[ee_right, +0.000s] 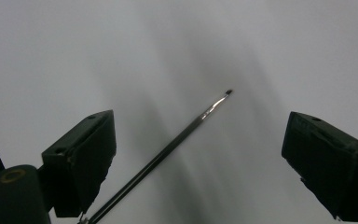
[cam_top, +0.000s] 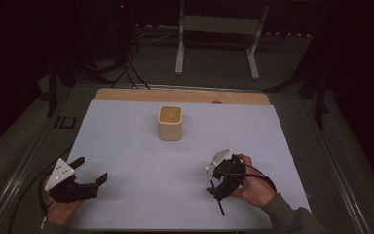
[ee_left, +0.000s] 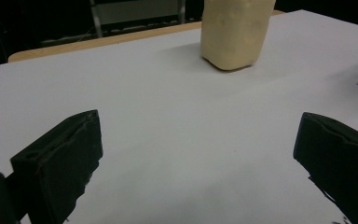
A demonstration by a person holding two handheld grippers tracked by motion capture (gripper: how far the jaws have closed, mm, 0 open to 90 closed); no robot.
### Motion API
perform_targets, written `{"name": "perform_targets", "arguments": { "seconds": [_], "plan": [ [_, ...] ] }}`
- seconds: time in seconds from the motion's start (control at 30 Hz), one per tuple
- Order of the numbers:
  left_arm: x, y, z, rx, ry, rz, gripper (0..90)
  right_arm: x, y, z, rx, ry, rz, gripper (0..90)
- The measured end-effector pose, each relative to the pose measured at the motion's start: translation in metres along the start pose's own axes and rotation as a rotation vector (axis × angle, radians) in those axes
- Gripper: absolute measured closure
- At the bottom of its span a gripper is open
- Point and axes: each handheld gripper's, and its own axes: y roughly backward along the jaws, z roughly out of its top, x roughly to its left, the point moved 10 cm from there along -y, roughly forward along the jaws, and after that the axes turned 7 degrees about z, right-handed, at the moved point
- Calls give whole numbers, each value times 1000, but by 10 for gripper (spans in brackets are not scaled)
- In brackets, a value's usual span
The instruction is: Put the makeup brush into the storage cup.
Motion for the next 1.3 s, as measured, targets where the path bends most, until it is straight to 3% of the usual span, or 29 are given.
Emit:
{"name": "perform_targets", "arguments": {
  "seconds": [1.03,1.17,1.3],
  "plan": [
    [0,0,0,4,-1,3,23,3,-45,-24,196,-6,40,138],
    [0,0,0,5,-2,2,23,4,-46,-25,211,-4,44,179],
    [0,0,0,5,-2,2,23,6,-46,-25,235,14,54,325]
  ]
}}
